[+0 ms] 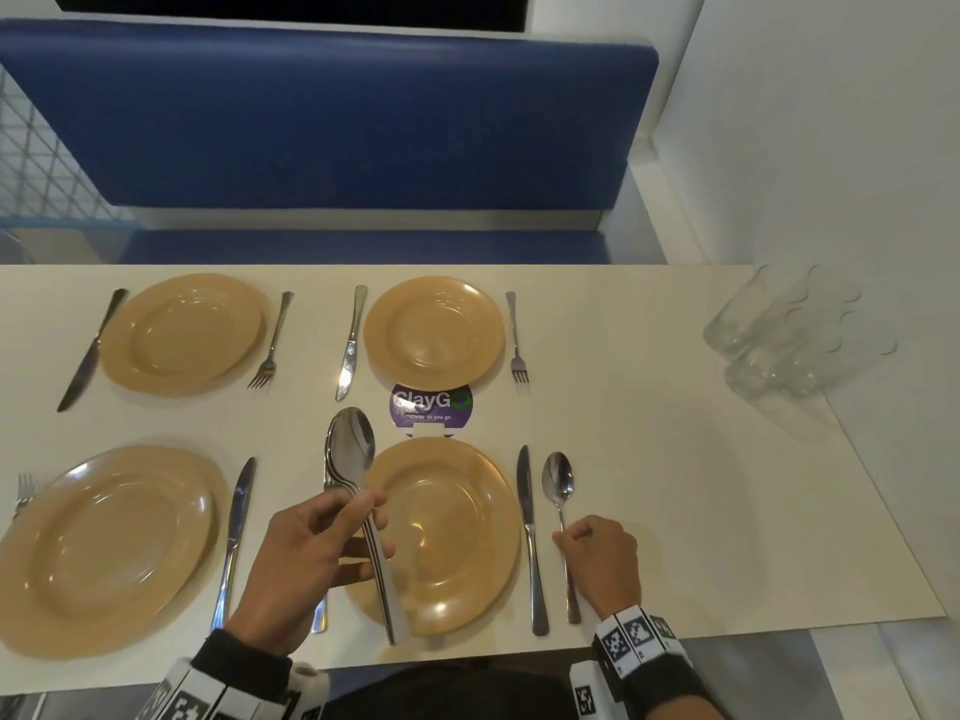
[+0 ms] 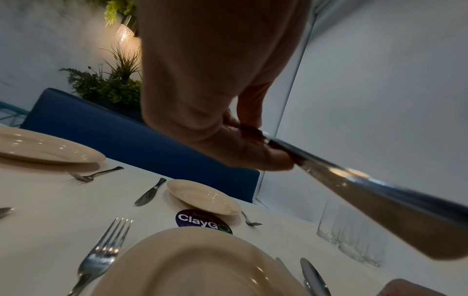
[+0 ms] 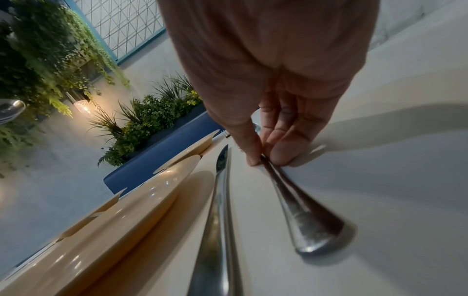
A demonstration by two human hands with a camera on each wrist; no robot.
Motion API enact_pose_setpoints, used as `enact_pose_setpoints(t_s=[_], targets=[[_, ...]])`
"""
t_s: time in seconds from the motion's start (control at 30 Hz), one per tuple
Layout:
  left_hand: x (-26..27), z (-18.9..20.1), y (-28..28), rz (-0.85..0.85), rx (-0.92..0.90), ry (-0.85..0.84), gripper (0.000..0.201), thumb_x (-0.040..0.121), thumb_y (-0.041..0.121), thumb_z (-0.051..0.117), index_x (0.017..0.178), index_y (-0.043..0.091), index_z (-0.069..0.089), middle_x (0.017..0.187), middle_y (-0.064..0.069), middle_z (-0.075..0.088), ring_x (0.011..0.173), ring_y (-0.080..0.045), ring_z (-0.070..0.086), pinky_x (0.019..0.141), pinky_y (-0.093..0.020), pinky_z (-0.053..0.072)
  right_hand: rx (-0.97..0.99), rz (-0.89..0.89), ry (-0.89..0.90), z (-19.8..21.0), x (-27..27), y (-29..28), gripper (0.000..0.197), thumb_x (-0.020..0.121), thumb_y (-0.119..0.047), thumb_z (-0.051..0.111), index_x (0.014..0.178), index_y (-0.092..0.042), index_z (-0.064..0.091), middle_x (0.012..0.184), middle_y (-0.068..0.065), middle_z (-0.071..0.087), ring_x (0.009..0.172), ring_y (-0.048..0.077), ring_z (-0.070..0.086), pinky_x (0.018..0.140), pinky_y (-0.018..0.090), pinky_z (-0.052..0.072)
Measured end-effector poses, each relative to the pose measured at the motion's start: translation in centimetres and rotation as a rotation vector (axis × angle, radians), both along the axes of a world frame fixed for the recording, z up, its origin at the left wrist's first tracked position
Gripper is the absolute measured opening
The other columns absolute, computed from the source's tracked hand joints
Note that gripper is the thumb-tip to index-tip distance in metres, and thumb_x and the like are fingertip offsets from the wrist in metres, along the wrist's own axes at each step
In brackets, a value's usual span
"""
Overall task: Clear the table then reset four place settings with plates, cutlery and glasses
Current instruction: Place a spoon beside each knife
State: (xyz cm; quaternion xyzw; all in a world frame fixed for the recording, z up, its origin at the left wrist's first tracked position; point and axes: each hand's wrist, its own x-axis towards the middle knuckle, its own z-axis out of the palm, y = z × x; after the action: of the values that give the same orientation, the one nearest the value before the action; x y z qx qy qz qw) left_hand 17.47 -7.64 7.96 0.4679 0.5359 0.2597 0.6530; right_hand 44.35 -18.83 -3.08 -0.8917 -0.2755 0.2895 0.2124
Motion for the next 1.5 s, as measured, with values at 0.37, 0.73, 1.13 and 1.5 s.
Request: enact_pose_setpoints(t_s=[0.37, 0.73, 1.13, 1.5], targets=[[0.9, 0.0, -0.1, -0.013, -0.034, -0.006, 0.023, 0.092, 0.026, 0.063, 0.101, 0.007, 0.074, 0.088, -0.017, 0.073, 0.076, -0.036, 0.075, 0.059, -0.033, 0.06, 0.018, 0.024, 0.012, 0.1, -0.1, -0.4, 0.031, 0.086, -0.023, 0.072, 0.058, -0.022, 0.058, 0.06, -0.007, 0.061, 0.059, 0.005, 0.057, 0.056, 0.013, 0.035], [1.6, 1.1, 0.0, -0.057, -0.259, -0.116, 0.03, 0.082, 0.03, 0.069, 0.098, 0.005, 0.076, 0.087, -0.012, 0.069, 0.08, -0.034, 0.074, 0.062, -0.035, 0.06, 0.194, 0.088, -0.015, 6.3, -0.6, 0.4, 0.018, 0.092, -0.035, 0.066, 0.076, -0.031, 0.059, 0.069, -0.01, 0.064, 0.067, 0.005, 0.061, 0.06, 0.013, 0.04], [1.5, 2.4, -0.2, -0.204, -0.095, -0.124, 0.018, 0.09, 0.028, 0.066, 0.076, 0.021, 0.076, 0.112, -0.006, 0.075, 0.095, -0.028, 0.074, 0.082, -0.042, 0.061, 0.324, 0.485, 0.414, 13.5, -8.9, 4.5, 0.007, 0.08, -0.034, 0.078, 0.076, -0.03, 0.075, 0.085, -0.021, 0.073, 0.073, 0.014, 0.069, 0.072, 0.038, 0.06], [-7.8, 3.6, 3.1, 0.019, 0.101, -0.096, 0.021, 0.086, 0.027, 0.066, 0.088, 0.01, 0.077, 0.093, -0.006, 0.076, 0.08, -0.028, 0.075, 0.071, -0.037, 0.063, 0.45, 0.428, 0.449, 14.0, -17.6, 8.4, 0.011, 0.091, -0.024, 0.068, 0.08, -0.022, 0.067, 0.07, 0.001, 0.067, 0.062, 0.014, 0.064, 0.063, 0.027, 0.056]])
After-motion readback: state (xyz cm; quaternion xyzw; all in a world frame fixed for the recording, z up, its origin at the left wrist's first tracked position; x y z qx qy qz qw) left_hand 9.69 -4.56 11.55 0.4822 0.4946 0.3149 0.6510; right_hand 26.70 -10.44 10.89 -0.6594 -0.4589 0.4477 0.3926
